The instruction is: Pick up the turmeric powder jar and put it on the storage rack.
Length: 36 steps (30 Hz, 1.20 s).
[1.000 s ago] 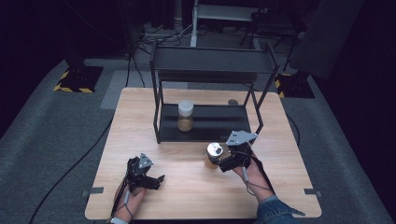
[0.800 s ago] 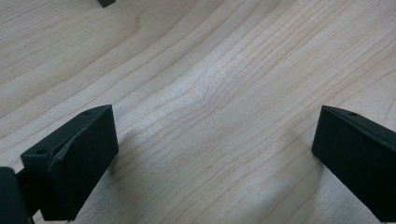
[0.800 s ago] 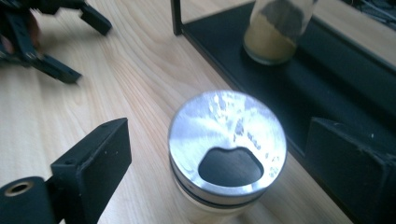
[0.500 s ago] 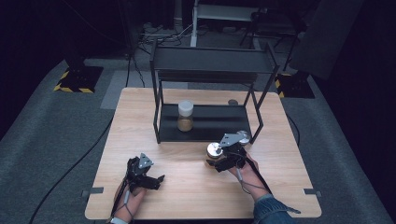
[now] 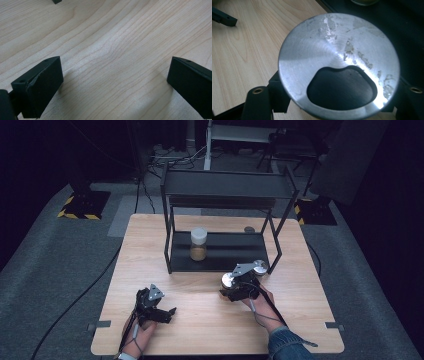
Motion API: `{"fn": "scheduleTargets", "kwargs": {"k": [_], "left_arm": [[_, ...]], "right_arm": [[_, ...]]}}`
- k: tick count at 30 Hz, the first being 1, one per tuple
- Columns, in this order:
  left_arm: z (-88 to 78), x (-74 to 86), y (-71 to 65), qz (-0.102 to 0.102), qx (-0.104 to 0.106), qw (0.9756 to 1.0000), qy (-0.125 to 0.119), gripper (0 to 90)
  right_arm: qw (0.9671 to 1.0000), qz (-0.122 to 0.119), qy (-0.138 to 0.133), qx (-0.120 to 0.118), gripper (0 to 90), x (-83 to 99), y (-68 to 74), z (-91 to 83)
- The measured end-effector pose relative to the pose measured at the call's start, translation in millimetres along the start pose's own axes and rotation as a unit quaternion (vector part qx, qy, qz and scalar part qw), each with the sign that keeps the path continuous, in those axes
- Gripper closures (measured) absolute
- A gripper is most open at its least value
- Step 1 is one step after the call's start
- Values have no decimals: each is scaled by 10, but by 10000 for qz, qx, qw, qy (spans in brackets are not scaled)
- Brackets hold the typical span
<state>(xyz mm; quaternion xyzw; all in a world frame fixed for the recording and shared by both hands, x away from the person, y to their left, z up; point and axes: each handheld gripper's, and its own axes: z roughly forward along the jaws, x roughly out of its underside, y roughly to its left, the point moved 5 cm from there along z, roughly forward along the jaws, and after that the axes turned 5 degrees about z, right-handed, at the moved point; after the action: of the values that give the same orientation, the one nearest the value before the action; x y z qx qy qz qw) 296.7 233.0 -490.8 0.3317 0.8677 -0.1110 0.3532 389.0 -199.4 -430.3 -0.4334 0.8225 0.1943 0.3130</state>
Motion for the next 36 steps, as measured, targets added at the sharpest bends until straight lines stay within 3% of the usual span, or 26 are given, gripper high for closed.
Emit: {"fn": "scheduleTargets", "kwargs": {"k": [10, 17, 24, 36], "left_arm": [[0, 0, 1, 2, 1, 10000, 2, 0], [-1, 0, 0, 14, 1, 10000, 4, 0], [-1, -2, 1, 15, 9, 10000, 11, 0], [-4, -4, 1, 19, 21, 10000, 21, 0]], "right_arm": [[9998, -34, 181, 4, 304, -94, 11, -24], [9999, -55, 93, 31, 304, -184, 6, -138], [9998, -136, 35, 153, 304, -399, 8, -340], [9994, -53, -21, 351, 305, -736, -96, -515]]}}
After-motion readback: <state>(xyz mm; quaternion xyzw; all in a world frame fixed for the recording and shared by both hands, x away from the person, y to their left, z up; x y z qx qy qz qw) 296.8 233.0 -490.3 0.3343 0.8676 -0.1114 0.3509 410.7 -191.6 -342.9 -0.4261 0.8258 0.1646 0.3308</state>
